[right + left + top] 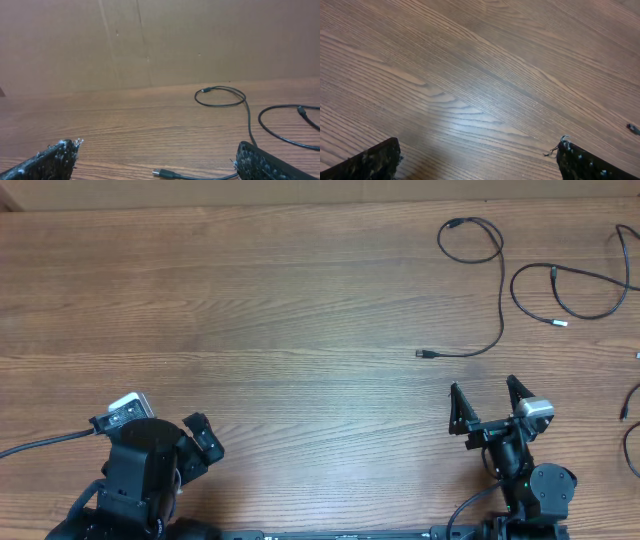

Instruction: Untangle cables

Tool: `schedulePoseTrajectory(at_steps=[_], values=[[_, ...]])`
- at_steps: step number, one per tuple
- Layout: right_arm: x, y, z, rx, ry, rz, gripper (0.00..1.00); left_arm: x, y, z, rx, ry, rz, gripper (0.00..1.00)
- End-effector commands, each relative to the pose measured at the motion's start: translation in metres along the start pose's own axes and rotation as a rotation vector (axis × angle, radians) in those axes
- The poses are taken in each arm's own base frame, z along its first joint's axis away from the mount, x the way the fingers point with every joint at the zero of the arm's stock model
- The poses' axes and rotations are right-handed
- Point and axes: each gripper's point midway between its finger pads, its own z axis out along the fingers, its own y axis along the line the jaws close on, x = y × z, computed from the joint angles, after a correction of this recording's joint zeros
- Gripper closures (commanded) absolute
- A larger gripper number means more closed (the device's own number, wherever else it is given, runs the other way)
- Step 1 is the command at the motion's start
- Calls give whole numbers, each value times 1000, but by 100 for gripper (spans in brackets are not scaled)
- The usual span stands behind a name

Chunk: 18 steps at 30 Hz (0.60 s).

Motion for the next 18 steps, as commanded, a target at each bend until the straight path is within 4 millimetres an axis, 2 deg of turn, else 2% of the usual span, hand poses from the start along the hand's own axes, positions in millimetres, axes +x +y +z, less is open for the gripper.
schedulePoseTrajectory(at_steps=[1, 4, 7, 8, 18], values=[[2, -1, 0, 4, -4, 2, 0, 1, 0, 1, -1, 2, -11, 0], [2, -8, 0, 44, -6, -3, 0, 1, 0, 1, -1, 2, -11, 0], [2, -36, -3, 215, -15, 12, 0, 1, 0, 1, -1, 2, -11, 1], [2, -39, -4, 236, -19, 27, 0, 1, 0, 1, -1, 2, -11, 0], [2, -37, -4, 229, -18, 23, 0, 1, 0, 1, -1, 2, -11, 1]])
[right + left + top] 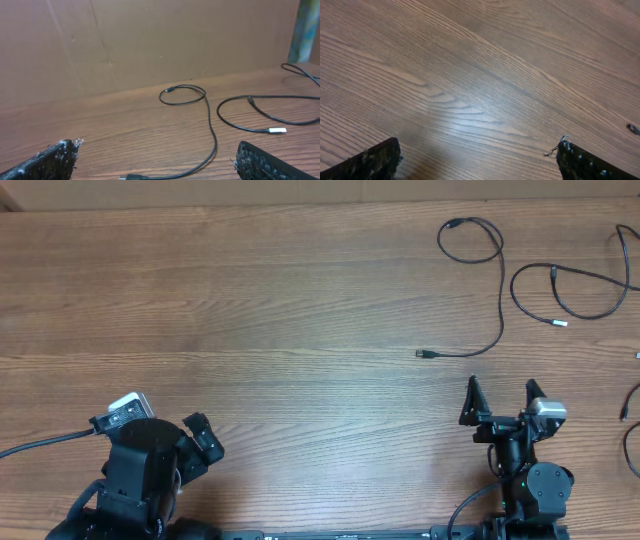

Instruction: Untangle cables

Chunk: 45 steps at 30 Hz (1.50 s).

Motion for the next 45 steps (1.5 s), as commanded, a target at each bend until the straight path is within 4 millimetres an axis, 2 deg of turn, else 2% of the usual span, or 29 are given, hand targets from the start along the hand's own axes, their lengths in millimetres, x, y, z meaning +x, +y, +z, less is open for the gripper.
schedulePoseTrajectory(at_steps=[1, 27, 33, 45], values=[[2, -4, 0, 23, -6, 7, 0, 1, 0, 1, -1, 2, -11, 1], [1, -1, 0, 10, -6, 7, 0, 1, 2, -2, 6, -7, -16, 1], [1, -1, 0, 10, -6, 7, 0, -5, 18, -14, 2, -85, -101, 0], [1, -1, 0, 10, -6, 7, 0, -5, 56, -66, 72, -362, -281, 0]])
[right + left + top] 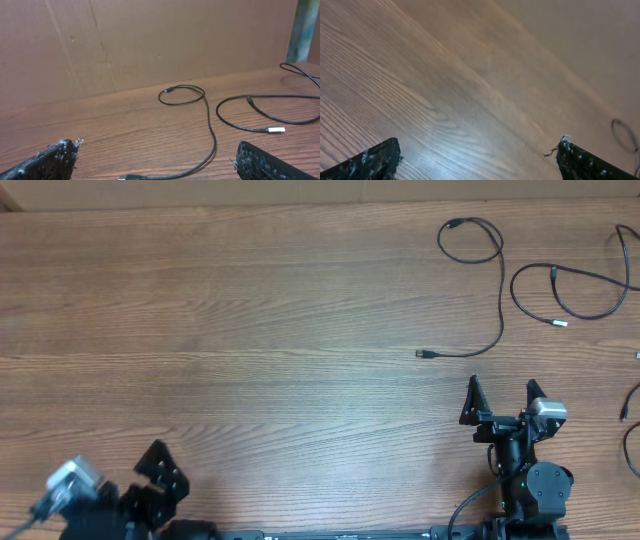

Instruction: Untangle cables

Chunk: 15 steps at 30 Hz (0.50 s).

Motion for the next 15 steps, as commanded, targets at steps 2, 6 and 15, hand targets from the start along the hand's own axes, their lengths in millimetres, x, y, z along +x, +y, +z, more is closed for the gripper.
schedulePoseTrajectory(at_steps=[2, 6, 15], values=[[2, -1, 0, 8, -5, 3, 0, -3, 13, -19, 27, -101, -64, 1], [2, -1, 0, 8, -5, 3, 0, 6, 19, -33, 81, -145, -96, 1], [2, -1, 0, 8, -5, 3, 0, 23, 6, -16, 193, -145, -35, 0]])
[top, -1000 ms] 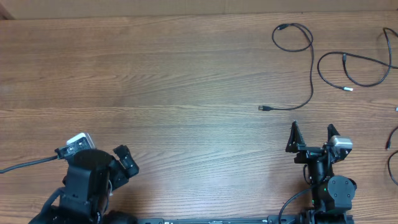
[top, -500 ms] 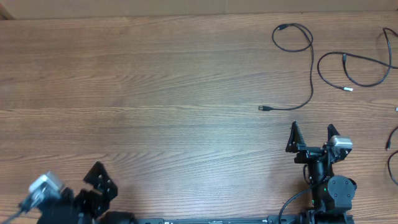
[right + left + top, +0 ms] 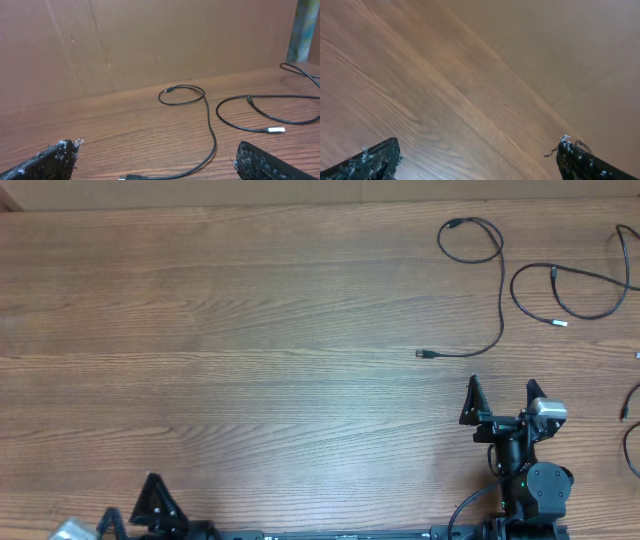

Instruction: Untangle cables

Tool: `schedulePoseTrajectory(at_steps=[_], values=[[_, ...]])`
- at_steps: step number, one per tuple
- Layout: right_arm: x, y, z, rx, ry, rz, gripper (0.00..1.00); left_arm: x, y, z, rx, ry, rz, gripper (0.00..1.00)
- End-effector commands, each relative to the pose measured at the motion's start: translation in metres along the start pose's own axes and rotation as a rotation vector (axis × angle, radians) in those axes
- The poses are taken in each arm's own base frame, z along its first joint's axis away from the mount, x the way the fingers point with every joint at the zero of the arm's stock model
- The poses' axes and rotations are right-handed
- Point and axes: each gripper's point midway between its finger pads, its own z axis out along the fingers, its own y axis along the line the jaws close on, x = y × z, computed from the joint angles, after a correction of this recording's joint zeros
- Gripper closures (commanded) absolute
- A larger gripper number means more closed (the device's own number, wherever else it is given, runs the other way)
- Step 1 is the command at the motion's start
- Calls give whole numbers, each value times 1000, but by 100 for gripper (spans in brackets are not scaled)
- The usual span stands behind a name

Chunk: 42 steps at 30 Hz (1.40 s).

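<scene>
Separate black cables lie at the table's far right. One cable (image 3: 499,290) has a loop (image 3: 182,95) at the back and a plug (image 3: 425,354) toward the middle. A second cable (image 3: 572,292) curls beside it and ends in a white plug (image 3: 275,130). My right gripper (image 3: 497,395) stands open and empty at the front right, short of that first plug. My left gripper (image 3: 477,160) is open over bare wood at the front left edge. Only one of its fingers (image 3: 152,498) shows in the overhead view.
More cable ends lie at the table's right edge (image 3: 630,240), and another cable (image 3: 632,430) is nearer the front. A brown cardboard wall (image 3: 150,40) stands behind the table. The wooden table (image 3: 250,330) is bare on the left and in the middle.
My left arm has drawn further back toward the front edge and nearly left the overhead view. Its wrist camera now looks further across the table. The right arm and cables are unchanged.
Both grippers were open and empty at the front of the table, with the cables lying apart at the far right. The right gripper then shifted slightly right and stayed there. The left arm was later at the front left corner and is now almost out of sight.
</scene>
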Motion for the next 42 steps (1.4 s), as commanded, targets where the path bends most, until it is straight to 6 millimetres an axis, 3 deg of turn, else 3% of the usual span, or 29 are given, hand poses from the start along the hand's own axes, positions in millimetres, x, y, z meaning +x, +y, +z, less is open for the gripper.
schedulePoseTrajectory(at_steps=[1, 7, 14, 19, 29, 34, 38, 42], values=[[2, -1, 0, 7, -4, 4, 0, 10, -13, 15, 67, 29, 83, 1], [2, -1, 0, 7, -4, 4, 0, 7, -55, 49, 263, -34, 257, 0], [2, -1, 0, 7, -4, 4, 0, 36, -60, 108, 338, -32, 273, 1], [2, -1, 0, 7, -4, 4, 0, 65, -63, 135, 417, -2, 283, 0], [2, -1, 0, 7, -4, 4, 0, 82, -51, 166, 427, -91, 338, 0], [2, -1, 0, 7, -4, 4, 0, 95, -60, 168, 525, -130, 459, 0], [2, -1, 0, 7, -4, 4, 0, 107, -42, 177, 447, -81, 526, 0], [2, -1, 0, 7, -4, 4, 0, 107, -43, 177, 451, -84, 529, 0]])
